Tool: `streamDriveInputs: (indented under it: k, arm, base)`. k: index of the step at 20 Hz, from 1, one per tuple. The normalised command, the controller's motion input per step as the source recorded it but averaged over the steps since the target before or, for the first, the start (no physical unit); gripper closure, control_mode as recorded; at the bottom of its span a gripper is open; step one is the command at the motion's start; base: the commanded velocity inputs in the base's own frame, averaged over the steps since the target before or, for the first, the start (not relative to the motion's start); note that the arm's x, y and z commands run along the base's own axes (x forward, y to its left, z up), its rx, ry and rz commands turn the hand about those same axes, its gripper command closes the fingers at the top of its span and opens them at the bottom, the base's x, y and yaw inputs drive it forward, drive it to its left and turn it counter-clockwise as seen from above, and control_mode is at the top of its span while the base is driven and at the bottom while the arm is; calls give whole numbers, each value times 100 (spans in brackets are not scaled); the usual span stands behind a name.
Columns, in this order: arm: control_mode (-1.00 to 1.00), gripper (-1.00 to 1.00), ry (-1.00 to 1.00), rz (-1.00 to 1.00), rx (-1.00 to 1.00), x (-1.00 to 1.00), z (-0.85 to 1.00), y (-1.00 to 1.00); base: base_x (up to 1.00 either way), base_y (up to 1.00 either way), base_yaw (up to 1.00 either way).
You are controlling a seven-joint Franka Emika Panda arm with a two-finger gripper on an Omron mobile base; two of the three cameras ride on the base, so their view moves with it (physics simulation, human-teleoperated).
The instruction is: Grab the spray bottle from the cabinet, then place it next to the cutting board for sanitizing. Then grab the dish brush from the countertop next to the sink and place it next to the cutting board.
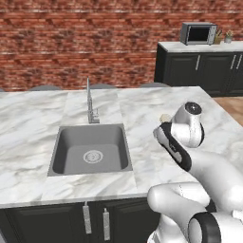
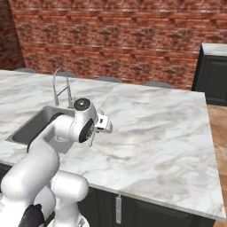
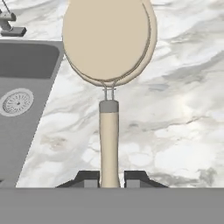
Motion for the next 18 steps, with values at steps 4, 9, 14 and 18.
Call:
streamDriveInputs:
  k: [4,9,14,18]
  arm:
    - [-100,100,-56,0,0,-36,98,6]
    - [-100,100,-38,0,0,-57,100,14]
    - [-100,100,-24,0,0,-67,93,4]
    - [-100,100,-23,0,0,-61,92,1]
  base:
    - [0,0,0]
    - [0,0,0]
    - [0,0,0]
    - [0,0,0]
